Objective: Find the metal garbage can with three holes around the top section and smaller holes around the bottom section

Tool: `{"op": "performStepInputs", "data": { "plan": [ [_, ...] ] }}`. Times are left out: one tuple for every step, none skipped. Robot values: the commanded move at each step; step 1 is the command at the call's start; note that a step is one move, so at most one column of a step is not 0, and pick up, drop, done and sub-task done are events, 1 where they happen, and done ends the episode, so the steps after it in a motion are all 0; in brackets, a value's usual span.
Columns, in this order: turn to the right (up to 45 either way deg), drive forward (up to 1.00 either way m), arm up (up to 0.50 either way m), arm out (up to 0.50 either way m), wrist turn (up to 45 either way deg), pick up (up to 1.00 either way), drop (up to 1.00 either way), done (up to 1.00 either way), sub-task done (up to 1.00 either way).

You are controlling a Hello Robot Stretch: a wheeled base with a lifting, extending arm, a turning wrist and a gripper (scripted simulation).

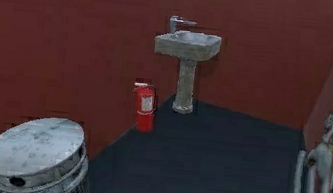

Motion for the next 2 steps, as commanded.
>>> {"op": "performStepInputs", "data": {
  "plan": [
    [-36.0, 0.0, 0.0, 0.0, 0.0, 0.0, 0.0, 0.0, 0.0],
    [0.0, 0.0, 0.0, 0.0, 0.0, 0.0, 0.0, 1.0, 0.0]
  ]
}}
